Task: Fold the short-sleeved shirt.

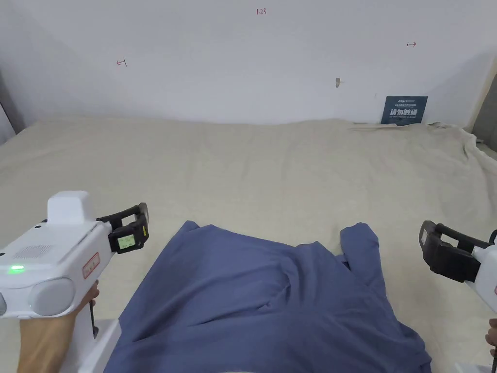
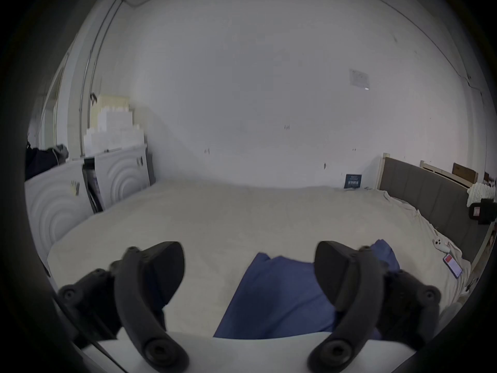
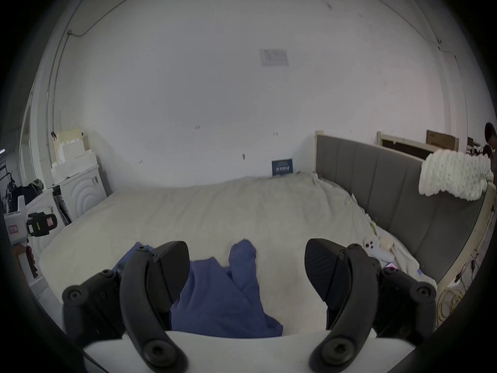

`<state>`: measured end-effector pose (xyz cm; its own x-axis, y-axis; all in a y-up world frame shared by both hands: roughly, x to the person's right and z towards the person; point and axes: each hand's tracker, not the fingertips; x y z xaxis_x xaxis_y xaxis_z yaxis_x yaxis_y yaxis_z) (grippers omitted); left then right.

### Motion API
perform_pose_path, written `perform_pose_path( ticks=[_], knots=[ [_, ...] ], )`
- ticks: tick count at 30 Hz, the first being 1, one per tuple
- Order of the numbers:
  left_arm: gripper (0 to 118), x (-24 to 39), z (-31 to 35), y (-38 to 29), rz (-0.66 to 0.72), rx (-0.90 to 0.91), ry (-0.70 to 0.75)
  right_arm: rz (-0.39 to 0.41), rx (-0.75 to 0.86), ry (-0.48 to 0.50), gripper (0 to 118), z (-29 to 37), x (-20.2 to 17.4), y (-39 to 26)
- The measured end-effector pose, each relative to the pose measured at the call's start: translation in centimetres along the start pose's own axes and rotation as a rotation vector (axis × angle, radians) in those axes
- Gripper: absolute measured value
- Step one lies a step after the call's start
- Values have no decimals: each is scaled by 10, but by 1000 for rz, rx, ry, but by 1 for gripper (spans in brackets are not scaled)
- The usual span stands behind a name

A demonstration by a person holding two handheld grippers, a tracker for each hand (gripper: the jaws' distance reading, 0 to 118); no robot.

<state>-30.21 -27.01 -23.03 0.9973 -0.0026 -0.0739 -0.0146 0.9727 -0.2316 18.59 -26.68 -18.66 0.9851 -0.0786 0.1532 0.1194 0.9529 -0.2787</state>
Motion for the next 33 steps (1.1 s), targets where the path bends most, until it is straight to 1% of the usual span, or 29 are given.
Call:
perform_pose_path(
  ticks=[1,2,3,4,5,6,7,9,13,19,25,28,31,33],
  knots=[
    [83,5,1,-2,-7,14,-1,0,8,-4,85,1,-2,1],
    [70,10,2,-3,-8,22,-2,3,17,-5,76,1,-4,0],
    [54,15,3,-5,-10,25,-3,8,28,-2,61,2,-5,0],
    [32,16,-1,-10,-14,32,-6,11,44,-6,34,3,-7,-1],
    [16,21,-1,-12,-16,36,-5,19,57,-17,13,4,-10,-1],
    [4,23,0,-14,-16,38,-8,30,70,-28,2,4,-12,-2],
    [0,26,1,-15,-17,39,-18,35,76,-30,1,3,-14,-3],
    [0,29,-1,-18,-9,25,-30,47,86,-19,1,4,-15,-5],
    [0,33,-11,-23,1,-11,-39,81,86,-33,1,5,-25,-6],
    [0,36,-45,-23,-15,-132,-99,67,68,-26,1,-3,-27,-4],
    [0,32,-120,-16,2,-234,-152,58,39,-33,1,-27,-23,-5],
    [0,30,-171,-15,14,-333,-188,57,15,-39,1,-48,-19,-8],
    [0,33,-223,-19,-54,-411,-175,47,-17,-41,1,-71,-16,-12],
    [0,35,-254,-23,-51,-458,-193,37,-36,-39,1,-85,-14,-15]
  ],
)
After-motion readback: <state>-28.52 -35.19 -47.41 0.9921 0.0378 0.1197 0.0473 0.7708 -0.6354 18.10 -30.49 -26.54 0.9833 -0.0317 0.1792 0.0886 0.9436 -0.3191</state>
